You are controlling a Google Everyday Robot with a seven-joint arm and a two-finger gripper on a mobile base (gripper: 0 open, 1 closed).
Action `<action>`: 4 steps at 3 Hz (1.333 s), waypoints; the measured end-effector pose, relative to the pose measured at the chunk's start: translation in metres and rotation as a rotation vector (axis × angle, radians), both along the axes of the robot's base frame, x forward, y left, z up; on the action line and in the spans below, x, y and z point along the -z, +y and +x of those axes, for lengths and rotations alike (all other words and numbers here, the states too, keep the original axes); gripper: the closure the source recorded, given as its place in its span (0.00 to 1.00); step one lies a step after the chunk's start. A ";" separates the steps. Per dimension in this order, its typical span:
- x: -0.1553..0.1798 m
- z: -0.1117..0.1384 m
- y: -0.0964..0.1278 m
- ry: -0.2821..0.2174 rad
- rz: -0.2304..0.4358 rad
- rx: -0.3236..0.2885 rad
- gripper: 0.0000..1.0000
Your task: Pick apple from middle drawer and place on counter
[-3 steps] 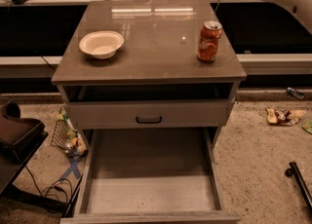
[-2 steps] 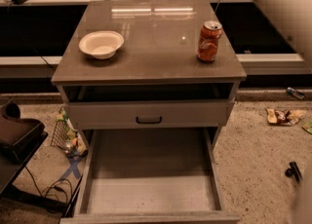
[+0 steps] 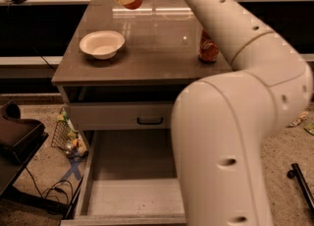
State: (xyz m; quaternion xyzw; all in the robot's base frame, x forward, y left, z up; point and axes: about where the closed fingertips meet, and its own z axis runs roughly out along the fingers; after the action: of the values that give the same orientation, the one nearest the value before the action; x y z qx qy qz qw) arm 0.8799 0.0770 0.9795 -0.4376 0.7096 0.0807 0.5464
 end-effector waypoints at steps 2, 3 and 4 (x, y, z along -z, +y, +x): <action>-0.006 0.042 0.023 0.013 0.021 0.040 1.00; -0.005 0.053 0.021 0.013 0.019 0.077 1.00; 0.019 0.061 0.013 0.054 -0.002 0.119 1.00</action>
Offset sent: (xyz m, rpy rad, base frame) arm 0.1180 0.0181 0.0755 0.0624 -0.0371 -0.0775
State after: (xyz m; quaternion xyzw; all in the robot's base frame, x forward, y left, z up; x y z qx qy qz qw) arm 0.9413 0.0901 0.9604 -0.3928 0.7489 0.0592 0.5304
